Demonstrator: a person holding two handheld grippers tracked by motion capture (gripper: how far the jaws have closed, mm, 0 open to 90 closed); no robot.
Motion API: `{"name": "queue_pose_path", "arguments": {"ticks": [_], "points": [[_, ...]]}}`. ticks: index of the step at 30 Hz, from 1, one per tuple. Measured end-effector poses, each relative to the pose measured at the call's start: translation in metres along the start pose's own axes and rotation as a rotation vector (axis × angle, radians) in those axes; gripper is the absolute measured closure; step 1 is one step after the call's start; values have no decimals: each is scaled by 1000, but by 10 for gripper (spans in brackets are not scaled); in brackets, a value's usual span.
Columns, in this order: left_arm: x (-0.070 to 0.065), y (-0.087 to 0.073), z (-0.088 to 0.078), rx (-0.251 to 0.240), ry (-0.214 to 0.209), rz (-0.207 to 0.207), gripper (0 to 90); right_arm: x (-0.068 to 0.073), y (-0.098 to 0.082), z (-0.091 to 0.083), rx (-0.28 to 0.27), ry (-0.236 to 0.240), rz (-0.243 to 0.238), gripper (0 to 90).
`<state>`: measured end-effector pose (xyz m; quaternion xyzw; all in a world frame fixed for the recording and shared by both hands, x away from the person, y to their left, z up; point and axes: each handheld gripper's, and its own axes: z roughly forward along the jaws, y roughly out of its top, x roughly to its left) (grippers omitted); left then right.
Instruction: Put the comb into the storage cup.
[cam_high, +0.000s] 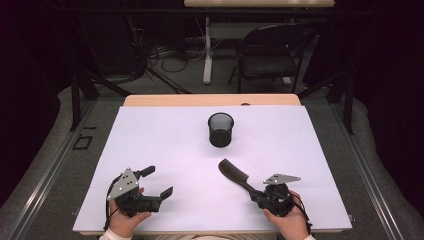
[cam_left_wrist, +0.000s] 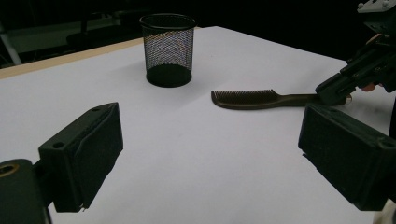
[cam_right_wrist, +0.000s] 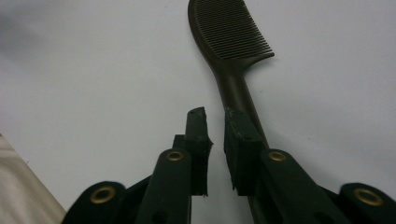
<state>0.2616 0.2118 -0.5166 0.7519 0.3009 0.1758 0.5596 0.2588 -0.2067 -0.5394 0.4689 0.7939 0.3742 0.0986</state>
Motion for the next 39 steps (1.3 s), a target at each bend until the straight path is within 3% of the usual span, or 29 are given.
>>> {"name": "queue_pose_path", "arguments": {"ticks": [15,17,19,22,26,31,34,39], "points": [[0,0,0,0,-2,-1,65,5,3,1,-50,21,-61,492],[0,0,0,1,-2,-1,65,6,3,2,-68,19,-81,458],[0,0,0,1,-2,-1,65,6,3,3,-121,37,-116,409],[0,0,1,1,-2,-2,65,7,4,4,-147,63,-135,353],[0,0,0,1,0,-2,66,10,5,5,-165,64,-167,301],[0,-1,0,0,-3,-5,66,8,7,4,-135,63,-147,301],[0,-1,0,-3,-3,-9,66,7,10,2,-84,49,-116,286],[0,-1,-1,-3,0,-13,66,4,18,2,-4,28,-139,215]]}}
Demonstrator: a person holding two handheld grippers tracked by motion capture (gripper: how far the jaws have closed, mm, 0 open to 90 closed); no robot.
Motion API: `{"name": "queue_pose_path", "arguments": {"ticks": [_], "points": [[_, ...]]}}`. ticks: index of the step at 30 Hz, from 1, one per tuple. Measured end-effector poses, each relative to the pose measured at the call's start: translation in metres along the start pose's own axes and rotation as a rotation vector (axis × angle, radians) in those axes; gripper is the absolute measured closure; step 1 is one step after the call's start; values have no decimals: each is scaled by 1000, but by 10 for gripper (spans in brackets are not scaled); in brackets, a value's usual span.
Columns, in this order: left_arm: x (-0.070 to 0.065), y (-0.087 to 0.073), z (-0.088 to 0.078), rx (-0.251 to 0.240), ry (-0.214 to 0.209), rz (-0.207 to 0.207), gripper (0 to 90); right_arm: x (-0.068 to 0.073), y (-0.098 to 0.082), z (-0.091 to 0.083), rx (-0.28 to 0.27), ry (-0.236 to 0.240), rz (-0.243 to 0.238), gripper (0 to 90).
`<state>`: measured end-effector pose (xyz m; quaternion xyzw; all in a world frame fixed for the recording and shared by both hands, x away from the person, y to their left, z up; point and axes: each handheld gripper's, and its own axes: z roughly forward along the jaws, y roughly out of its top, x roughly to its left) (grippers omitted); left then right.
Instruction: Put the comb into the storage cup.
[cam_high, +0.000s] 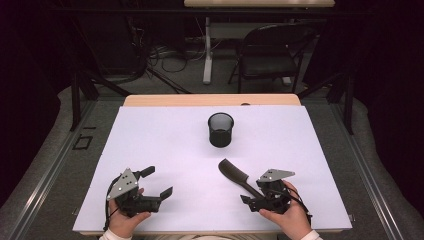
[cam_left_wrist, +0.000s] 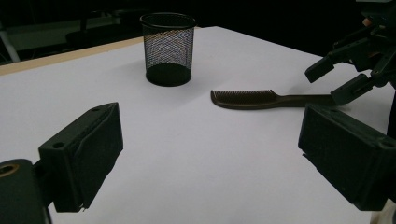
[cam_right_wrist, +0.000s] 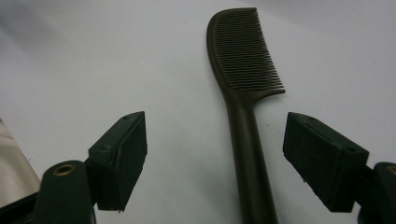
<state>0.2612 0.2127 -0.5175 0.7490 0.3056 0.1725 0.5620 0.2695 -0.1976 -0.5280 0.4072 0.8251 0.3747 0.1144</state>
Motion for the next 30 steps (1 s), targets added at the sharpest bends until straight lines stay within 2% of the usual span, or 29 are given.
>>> {"name": "queue_pose_path", "arguments": {"ticks": [4,6,14,19,25,30], "points": [[0,0,0,5,1,1,66,-3,5,-1,34,-19,-1,168],[0,0,1,5,-5,1,65,-5,7,-2,57,-20,16,149],[0,0,1,7,-14,1,65,-12,13,0,150,-35,0,127],[0,0,1,9,-14,2,66,-13,18,1,189,-42,-31,116],[0,0,1,8,-13,2,65,-15,24,5,241,-63,-93,107],[-1,0,1,6,-12,3,68,-17,29,9,257,-79,-103,110]]}}
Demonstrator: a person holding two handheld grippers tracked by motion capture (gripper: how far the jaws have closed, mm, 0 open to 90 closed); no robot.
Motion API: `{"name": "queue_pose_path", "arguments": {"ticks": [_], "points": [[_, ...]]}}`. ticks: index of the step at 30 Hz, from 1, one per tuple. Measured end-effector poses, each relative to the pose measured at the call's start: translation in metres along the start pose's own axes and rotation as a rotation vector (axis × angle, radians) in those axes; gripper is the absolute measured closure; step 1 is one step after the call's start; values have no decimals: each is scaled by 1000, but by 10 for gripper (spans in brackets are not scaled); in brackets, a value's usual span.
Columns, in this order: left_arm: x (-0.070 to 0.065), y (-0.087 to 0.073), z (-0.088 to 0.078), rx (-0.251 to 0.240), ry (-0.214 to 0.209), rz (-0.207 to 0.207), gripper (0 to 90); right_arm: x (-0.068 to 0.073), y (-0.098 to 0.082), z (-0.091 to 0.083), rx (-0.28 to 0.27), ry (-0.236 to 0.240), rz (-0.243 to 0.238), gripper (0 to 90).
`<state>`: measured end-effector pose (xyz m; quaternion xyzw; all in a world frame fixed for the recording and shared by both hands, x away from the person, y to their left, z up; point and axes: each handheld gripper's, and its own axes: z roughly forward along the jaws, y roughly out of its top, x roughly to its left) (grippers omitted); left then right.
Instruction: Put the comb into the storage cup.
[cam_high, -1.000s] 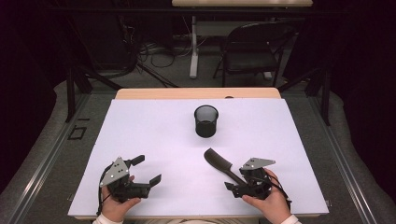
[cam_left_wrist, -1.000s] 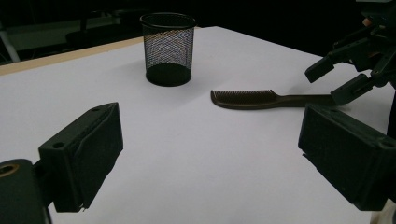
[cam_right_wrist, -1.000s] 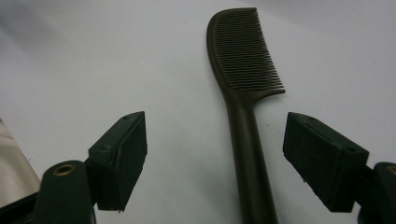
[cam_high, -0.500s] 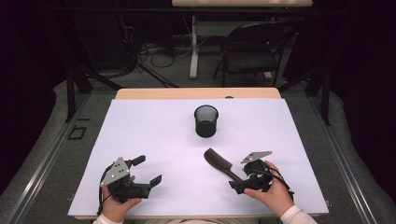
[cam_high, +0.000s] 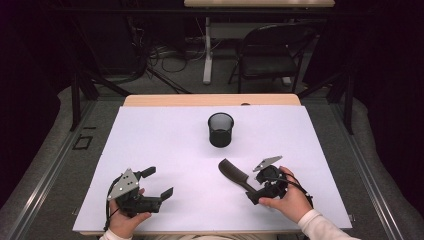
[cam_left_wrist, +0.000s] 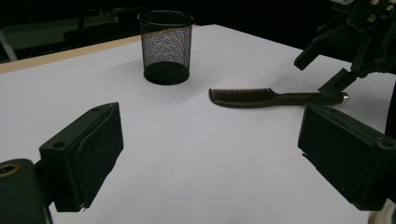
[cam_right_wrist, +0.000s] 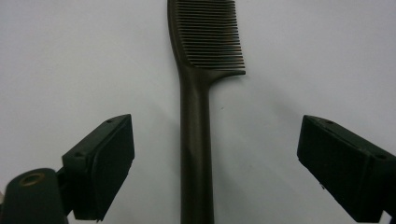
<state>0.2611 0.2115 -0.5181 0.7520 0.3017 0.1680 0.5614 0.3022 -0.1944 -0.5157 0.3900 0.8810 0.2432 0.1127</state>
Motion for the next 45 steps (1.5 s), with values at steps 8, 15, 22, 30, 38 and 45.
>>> {"name": "queue_pose_path", "arguments": {"ticks": [8,15,22,30,38,45], "points": [[0,0,0,1,0,0,68,-4,9,1,30,-24,-16,152],[0,0,0,4,6,3,69,-7,21,-3,35,-33,-36,177],[-1,0,0,2,7,2,69,-6,28,-1,72,-34,-60,240],[-2,0,-1,0,5,4,69,1,33,2,101,-40,-102,262],[-2,0,-1,-1,9,0,69,6,38,5,152,-28,-61,328],[-2,0,-1,0,8,5,69,5,41,12,202,-34,-39,329]]}}
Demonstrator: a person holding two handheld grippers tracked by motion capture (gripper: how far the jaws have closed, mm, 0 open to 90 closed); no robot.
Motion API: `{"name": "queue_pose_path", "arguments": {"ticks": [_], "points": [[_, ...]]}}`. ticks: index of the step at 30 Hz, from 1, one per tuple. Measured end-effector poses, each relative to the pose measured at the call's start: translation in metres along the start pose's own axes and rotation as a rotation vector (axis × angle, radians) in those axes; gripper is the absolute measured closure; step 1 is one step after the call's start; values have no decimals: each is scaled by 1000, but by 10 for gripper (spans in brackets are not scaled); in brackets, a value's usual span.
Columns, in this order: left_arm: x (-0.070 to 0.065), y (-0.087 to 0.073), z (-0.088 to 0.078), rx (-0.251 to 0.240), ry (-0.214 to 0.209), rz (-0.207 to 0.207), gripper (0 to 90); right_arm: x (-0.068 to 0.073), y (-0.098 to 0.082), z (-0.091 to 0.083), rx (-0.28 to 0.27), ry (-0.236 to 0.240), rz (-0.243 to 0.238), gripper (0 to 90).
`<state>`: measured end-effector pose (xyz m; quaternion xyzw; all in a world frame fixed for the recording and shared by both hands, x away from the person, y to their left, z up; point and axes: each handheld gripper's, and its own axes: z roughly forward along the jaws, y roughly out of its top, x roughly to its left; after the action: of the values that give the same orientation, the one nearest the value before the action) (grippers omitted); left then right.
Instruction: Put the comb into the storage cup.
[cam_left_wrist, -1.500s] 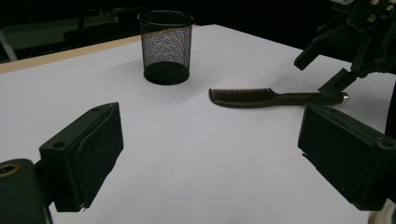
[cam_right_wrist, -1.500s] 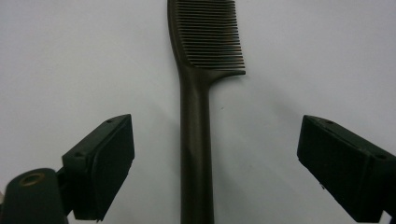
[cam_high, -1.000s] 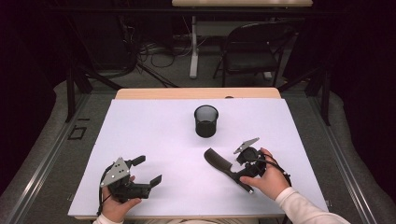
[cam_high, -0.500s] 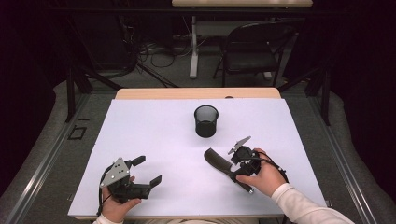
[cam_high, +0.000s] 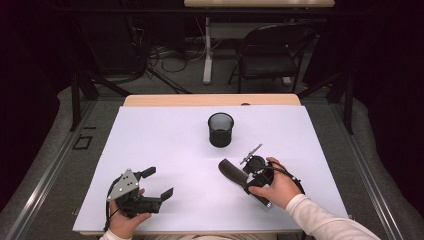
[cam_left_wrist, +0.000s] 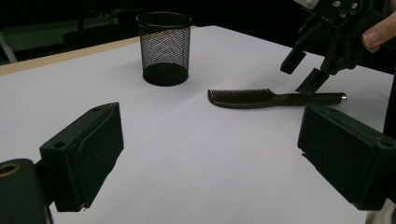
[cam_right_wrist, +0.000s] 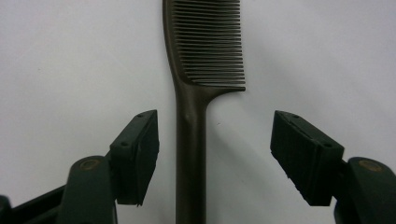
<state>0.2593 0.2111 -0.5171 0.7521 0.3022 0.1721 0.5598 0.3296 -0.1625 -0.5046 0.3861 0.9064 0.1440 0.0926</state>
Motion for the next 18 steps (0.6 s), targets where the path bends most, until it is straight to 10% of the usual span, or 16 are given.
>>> {"name": "queue_pose_path", "arguments": {"ticks": [18], "points": [[0,0,1,1,-6,0,75,-4,5,12,77,60,55,511]]}}
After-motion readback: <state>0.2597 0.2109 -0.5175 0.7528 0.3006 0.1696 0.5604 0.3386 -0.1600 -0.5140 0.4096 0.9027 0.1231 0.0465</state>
